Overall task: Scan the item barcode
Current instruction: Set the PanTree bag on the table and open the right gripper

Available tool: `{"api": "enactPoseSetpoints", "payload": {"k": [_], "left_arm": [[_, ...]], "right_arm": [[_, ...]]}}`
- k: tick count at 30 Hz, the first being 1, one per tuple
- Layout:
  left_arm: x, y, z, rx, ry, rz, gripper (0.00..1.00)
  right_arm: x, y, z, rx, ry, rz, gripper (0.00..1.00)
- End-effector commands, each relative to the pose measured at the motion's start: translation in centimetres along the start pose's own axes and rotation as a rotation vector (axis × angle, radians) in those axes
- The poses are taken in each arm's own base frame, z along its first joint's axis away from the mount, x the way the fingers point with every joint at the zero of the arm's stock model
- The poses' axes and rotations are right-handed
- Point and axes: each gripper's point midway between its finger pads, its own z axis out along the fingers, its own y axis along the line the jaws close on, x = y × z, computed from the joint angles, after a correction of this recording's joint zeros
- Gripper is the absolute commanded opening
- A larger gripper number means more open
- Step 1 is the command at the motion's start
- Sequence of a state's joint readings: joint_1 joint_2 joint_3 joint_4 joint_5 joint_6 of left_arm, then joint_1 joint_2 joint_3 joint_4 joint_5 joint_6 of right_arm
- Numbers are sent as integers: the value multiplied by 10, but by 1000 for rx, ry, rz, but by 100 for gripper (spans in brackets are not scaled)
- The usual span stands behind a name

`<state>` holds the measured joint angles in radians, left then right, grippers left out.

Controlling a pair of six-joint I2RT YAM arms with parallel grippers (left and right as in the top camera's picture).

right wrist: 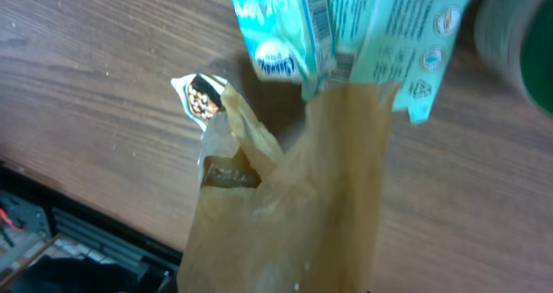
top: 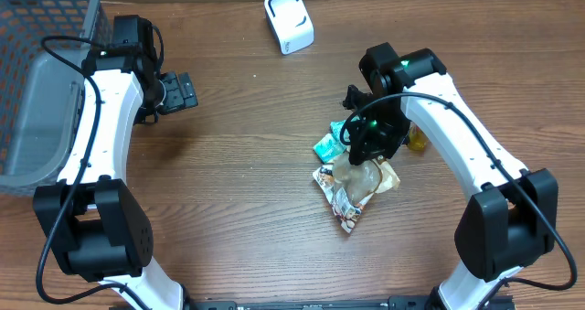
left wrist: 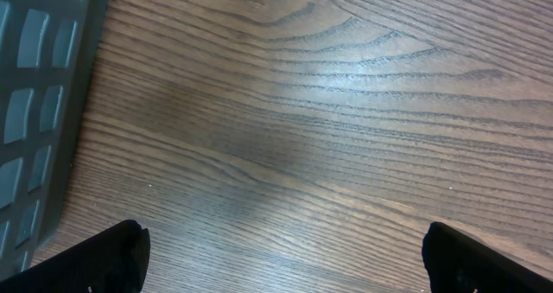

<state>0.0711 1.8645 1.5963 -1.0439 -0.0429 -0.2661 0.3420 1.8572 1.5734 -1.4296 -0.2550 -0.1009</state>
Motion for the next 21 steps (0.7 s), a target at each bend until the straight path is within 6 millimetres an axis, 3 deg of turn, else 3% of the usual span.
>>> {"api": "enactPoseSetpoints", "payload": {"k": [1,11,12,13,21], "left_arm": [[-5,1,-7,-6,-26,4,100],[-5,1,-7,-6,-26,4,100],[-5,1,-7,-6,-26,4,100],[-5,1,-7,-6,-26,4,100],[-5,1,-7,-6,-26,4,100]], "right_arm": [[-6,-1,4,-2,-38,-34,10],[-24,-23,31,80,-113,-51,21],[-25,-25,31,94,-115,-51,33],[-26,-28,31,110,-120,-51,51],[-44,-48,24,224,-203,28,72]]}}
